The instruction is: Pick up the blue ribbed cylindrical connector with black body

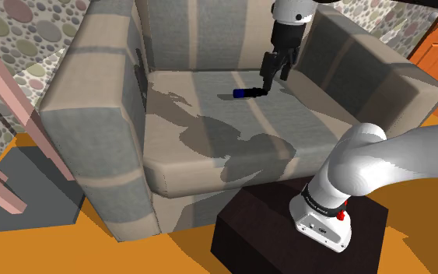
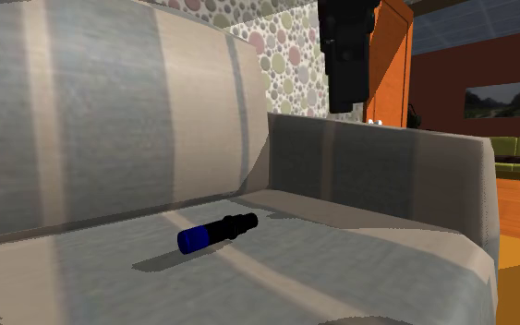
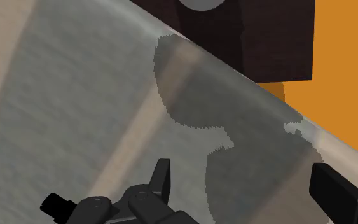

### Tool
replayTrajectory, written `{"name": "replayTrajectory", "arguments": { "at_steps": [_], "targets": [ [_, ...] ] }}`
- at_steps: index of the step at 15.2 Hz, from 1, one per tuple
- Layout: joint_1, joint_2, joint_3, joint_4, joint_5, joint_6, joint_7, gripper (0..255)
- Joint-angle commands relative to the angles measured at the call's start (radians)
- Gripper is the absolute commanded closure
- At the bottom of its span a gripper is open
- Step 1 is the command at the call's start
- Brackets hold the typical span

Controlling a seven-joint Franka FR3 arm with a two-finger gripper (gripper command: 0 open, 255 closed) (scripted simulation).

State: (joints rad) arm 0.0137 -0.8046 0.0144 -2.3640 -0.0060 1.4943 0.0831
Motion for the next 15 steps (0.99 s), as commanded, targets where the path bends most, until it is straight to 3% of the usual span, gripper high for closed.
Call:
{"name": "replayTrajectory", "arguments": {
  "at_steps": [1,8,15],
  "targets": [
    [0.0,0.0,0.0,0.0,0.0,0.0,0.0,0],
    [0.025,0.061,-0.19,-0.064,-0.138,0.137,-0.358,0],
    [0.067,0.231,-0.379,-0.036,-0.228,0.301,-0.706,0]
  ]
}}
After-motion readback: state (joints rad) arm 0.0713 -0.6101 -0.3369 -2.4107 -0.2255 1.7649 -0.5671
